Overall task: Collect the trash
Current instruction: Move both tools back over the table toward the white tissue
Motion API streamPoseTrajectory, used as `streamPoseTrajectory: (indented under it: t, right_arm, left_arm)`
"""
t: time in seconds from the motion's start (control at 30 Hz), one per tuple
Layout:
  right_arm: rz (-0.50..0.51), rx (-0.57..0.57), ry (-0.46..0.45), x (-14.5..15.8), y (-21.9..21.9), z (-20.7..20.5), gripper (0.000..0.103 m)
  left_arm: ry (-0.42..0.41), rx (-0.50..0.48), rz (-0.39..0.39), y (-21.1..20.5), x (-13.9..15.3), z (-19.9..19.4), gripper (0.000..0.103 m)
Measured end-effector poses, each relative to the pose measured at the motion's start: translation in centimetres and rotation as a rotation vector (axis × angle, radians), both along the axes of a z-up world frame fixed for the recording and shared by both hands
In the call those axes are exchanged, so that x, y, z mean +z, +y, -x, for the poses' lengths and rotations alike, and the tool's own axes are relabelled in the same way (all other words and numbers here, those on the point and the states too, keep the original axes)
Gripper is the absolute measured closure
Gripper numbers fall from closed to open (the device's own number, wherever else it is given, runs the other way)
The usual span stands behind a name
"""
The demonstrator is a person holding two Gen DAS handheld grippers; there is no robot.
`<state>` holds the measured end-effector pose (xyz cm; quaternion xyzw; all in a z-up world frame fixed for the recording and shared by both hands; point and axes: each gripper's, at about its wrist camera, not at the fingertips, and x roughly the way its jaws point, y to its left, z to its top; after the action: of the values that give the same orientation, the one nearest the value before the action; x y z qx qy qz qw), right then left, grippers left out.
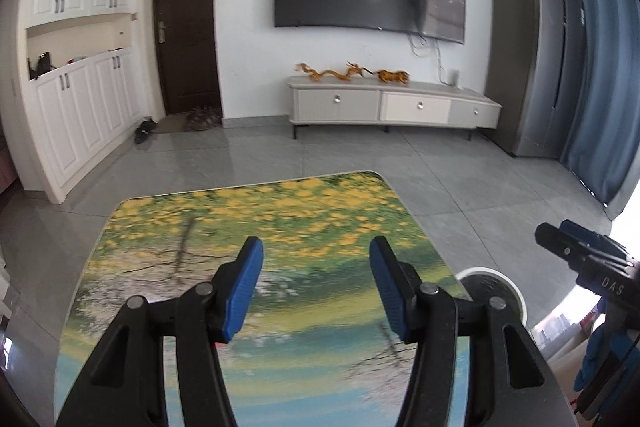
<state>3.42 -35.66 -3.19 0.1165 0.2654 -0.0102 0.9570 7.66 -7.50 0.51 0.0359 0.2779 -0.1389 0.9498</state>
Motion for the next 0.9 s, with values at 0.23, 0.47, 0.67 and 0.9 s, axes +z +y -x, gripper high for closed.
streamPoseTrajectory:
  t: [0.23,0.47,0.67,0.9]
  right_arm:
    - [0.063,0.042,0.001,1.3,4.0,-0.9,0.021]
    - [0.107,0.086,0.021,1.3,7.4,-1.8,0.017]
    - [0.144,0.132,0.041,1.1,10.3,-2.7,0.017]
    - [0.161,0.177,0.056,0.6,12.4,-4.0,0.017]
  left_arm:
    - [-0.021,0.074,0.044,4.7,0.0,0.5,0.038]
    - [0.004,0.129,0.078,9.1,-1.3,0.1,0.038]
    - [0.025,0.162,0.100,11.7,-2.5,-0.1,0.038]
    - [0.050,0.195,0.119,14.2,-3.7,-0.8,0.038]
